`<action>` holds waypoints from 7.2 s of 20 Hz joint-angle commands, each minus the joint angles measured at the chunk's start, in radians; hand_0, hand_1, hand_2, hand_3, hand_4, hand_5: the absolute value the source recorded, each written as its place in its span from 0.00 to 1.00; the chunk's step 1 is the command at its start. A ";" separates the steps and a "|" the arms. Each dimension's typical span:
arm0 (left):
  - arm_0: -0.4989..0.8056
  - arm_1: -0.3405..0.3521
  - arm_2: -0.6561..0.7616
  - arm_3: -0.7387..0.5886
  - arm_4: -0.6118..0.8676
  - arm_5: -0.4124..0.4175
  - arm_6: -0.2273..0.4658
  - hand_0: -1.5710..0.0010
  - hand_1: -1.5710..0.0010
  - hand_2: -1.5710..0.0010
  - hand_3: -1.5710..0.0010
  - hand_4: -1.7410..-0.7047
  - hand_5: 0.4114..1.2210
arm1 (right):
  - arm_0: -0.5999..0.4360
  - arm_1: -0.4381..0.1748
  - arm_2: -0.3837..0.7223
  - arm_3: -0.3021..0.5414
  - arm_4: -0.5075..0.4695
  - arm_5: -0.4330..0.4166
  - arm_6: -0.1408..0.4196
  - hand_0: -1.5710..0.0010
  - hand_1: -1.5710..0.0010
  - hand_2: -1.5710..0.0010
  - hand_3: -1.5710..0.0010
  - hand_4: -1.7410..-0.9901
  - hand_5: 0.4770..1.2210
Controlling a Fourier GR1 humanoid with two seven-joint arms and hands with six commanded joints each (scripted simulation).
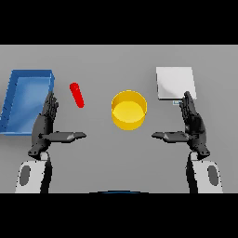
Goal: Pick up the red beaker and tilt it to pour out 1 green nut into yellow bowl. Pick up the yellow bowl and place it on the metallic measuring scale.
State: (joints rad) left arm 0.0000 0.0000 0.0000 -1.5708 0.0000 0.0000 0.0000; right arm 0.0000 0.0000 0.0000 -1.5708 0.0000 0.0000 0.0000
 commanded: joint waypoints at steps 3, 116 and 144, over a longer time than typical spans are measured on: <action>-0.007 0.012 0.012 0.007 0.010 -0.005 0.003 1.00 1.00 1.00 1.00 0.57 0.23 | 0.005 -0.001 0.000 -0.003 -0.001 0.001 -0.002 1.00 1.00 1.00 1.00 0.76 0.16; -1.225 0.262 -1.141 0.757 -1.083 -0.329 0.045 0.00 0.00 0.00 0.00 0.00 1.00 | 0.147 -0.026 0.107 -0.127 0.240 -0.082 -0.088 1.00 1.00 1.00 1.00 0.64 0.15; -1.562 0.494 -0.754 1.187 -0.616 -0.173 0.108 0.00 0.00 0.01 0.13 0.01 1.00 | 0.124 -0.036 0.099 -0.122 0.207 -0.060 -0.124 1.00 1.00 1.00 1.00 0.69 0.15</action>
State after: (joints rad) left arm -1.5613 0.4966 -0.7546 -0.3829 -0.6137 -0.1755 0.1090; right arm 0.1253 -0.0362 0.0989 -1.6926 0.2071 -0.0595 -0.1261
